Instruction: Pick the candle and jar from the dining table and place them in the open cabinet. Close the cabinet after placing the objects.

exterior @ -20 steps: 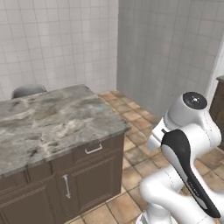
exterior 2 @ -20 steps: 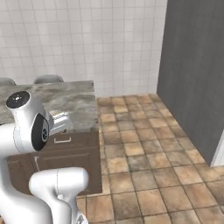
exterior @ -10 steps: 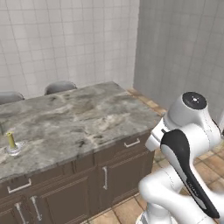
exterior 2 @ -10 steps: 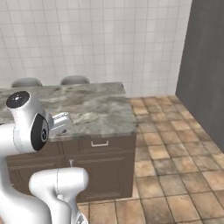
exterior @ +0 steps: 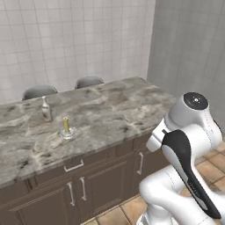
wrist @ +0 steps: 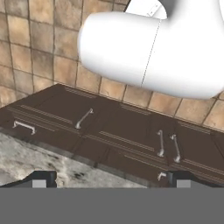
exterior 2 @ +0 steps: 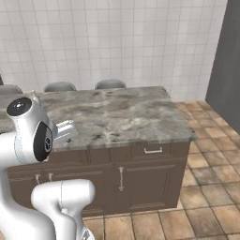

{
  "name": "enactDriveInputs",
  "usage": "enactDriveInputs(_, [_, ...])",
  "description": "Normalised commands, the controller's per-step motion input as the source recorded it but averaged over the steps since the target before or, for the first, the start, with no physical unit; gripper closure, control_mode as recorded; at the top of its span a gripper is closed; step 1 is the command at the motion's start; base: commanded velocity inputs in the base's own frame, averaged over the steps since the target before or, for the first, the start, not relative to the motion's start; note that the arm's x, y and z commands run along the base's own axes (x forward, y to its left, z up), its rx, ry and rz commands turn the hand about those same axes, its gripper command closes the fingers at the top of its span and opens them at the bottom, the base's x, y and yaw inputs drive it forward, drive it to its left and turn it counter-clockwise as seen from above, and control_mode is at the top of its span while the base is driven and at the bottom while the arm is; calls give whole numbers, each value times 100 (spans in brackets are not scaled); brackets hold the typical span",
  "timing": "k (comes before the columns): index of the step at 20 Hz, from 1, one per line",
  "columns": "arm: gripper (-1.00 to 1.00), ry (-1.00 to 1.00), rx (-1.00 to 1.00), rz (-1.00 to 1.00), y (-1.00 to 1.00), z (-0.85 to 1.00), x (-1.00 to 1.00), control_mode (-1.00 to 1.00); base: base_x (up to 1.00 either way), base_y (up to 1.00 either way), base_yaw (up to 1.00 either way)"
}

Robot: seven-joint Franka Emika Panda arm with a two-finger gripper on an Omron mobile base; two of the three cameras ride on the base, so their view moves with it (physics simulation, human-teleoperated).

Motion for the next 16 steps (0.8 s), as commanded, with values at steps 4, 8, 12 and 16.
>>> enactDriveInputs(4, [-100,0,0,0,0,0,0,100,-31,87,0])
enactDriveInputs(8, [-100,0,0,0,0,0,0,100,-24,81,0])
enactDriveInputs(12, [-100,0,0,0,0,0,0,100,-10,44,-4])
enactDriveInputs(16, [-100,0,0,0,0,0,0,100,-8,15,-21])
